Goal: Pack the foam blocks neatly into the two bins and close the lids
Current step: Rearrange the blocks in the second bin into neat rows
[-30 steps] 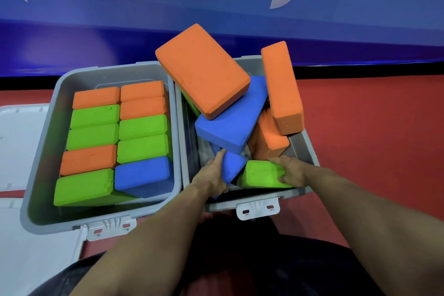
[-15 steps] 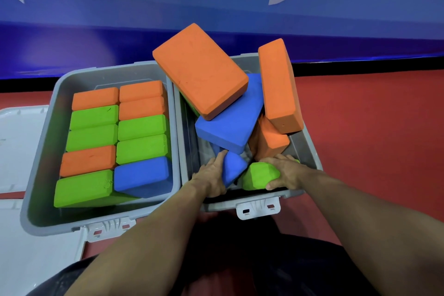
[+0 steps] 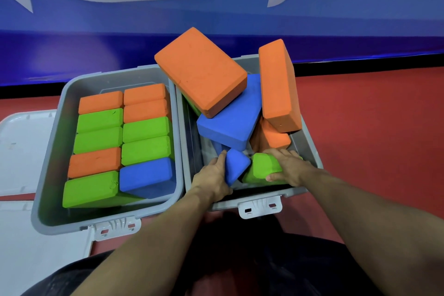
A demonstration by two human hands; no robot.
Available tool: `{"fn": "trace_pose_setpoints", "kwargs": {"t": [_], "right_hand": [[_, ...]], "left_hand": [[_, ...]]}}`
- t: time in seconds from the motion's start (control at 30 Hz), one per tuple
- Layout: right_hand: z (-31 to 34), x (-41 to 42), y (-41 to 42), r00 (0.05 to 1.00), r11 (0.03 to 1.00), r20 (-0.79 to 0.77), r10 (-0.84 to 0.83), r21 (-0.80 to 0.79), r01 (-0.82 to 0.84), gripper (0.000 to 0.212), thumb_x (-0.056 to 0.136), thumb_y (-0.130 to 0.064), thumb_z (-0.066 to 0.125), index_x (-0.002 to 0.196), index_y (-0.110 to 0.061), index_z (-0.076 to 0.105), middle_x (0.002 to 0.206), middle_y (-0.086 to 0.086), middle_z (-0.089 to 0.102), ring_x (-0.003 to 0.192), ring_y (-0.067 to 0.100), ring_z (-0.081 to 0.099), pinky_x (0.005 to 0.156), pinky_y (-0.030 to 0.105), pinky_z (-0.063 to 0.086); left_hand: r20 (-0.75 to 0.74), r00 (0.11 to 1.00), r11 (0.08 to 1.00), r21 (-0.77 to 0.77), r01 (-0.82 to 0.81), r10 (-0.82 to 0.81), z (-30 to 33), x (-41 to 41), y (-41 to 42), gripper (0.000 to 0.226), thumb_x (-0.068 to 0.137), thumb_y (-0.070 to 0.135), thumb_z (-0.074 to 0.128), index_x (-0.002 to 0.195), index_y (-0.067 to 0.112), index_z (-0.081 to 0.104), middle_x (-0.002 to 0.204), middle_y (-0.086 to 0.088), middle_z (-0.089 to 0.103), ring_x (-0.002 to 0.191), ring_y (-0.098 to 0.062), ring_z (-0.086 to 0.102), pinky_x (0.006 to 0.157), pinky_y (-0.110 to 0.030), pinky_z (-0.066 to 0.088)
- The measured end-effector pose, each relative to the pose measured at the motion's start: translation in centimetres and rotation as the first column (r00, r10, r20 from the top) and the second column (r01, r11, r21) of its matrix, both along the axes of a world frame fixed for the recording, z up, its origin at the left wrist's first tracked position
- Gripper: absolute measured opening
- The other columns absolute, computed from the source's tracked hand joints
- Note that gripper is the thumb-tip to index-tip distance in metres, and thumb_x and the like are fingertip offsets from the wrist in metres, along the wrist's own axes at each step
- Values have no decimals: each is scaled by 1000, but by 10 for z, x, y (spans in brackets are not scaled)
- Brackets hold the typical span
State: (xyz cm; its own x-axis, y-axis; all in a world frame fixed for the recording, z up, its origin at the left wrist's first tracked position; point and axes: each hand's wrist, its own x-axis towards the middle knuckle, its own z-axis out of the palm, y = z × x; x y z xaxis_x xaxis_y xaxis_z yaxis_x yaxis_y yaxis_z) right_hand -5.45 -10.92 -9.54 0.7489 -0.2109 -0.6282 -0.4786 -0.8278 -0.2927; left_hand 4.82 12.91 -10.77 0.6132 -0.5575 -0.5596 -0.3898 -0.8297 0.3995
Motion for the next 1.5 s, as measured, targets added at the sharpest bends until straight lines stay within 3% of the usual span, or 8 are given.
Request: {"fn": "trace_pose_setpoints", "kwargs": {"t": [0.4, 0.5, 0.67, 0.83, 0.97, 1.07, 1.23, 1.5], "right_hand": [[7, 2, 4, 997, 991, -43, 57, -116, -62, 96, 86, -56, 68, 156, -50, 3, 163, 1, 13, 153, 21, 0, 121, 57, -3], [35, 13, 2, 998, 999, -60, -19, -48, 16, 106, 84, -51, 73, 156, -48, -5, 164, 2, 11, 153, 26, 13, 122, 55, 8], [120, 33, 31, 996, 998, 87, -1, 61, -5, 77, 93, -38, 68, 157, -23, 28, 151, 5, 42, 139, 26, 42, 112, 34, 35], [158, 12, 62, 982, 999, 179, 53, -19, -50, 68, 92, -43, 65, 152, -29, 36, 146, 0, 45, 135, 22, 45, 110, 44, 39], [157, 13, 59, 978, 995, 181, 100, -31, -96, 77, 91, -47, 65, 156, -25, 31, 157, 2, 37, 144, 23, 34, 115, 45, 33], [155, 23, 52, 975, 989, 181, 131, -92, -116, 79, 90, -51, 65, 157, -27, 29, 161, 0, 31, 146, 23, 30, 117, 44, 29], [147, 18, 37, 988, 995, 118, 97, -35, -93, 79, 91, -46, 67, 157, -27, 28, 163, -1, 27, 145, 22, 34, 116, 39, 33], [105, 4, 26, 997, 990, 18, -79, 116, 77, 71, 89, -43, 71, 151, -27, 39, 151, 1, 48, 133, 23, 50, 109, 37, 42]], "left_hand": [[-30, 1000, 1000, -17, 3, -3, 5, 7, 0, 122, 76, 24, 80, 161, 34, -6, 157, 3, 30, 137, -29, 43, 110, -53, 41], [-14, 1000, 1000, 3, 15, -15, 12, 6, 0, 120, 79, 25, 80, 162, 31, -6, 155, 0, 31, 136, -30, 43, 109, -53, 42], [-12, 995, 995, 39, 96, -96, 21, 1, -1, 114, 87, 36, 73, 161, 24, -13, 157, -6, 25, 136, -34, 42, 107, -53, 44], [53, 996, 994, 77, 72, -76, 22, -7, -2, 114, 86, 52, 73, 162, 26, -9, 155, -9, 32, 136, -34, 43, 103, -53, 47], [60, 997, 998, 46, 49, -52, 20, -5, -3, 109, 88, 48, 73, 162, 28, -4, 150, -9, 41, 128, -33, 51, 97, -50, 50], [17, 1000, 1000, -19, -5, 5, 20, 4, 3, 106, 84, 41, 78, 162, 32, 6, 154, -3, 41, 133, -30, 50, 105, -47, 46], [-14, 996, 992, -83, -91, 90, 16, 11, 4, 105, 79, 36, 82, 161, 31, 17, 152, -4, 45, 134, -30, 49, 110, -44, 42], [-39, 990, 990, -33, -134, 133, 11, 2, -6, 103, 81, 38, 83, 158, 29, 16, 141, -8, 41, 130, -34, 44, 106, -52, 44]]}}
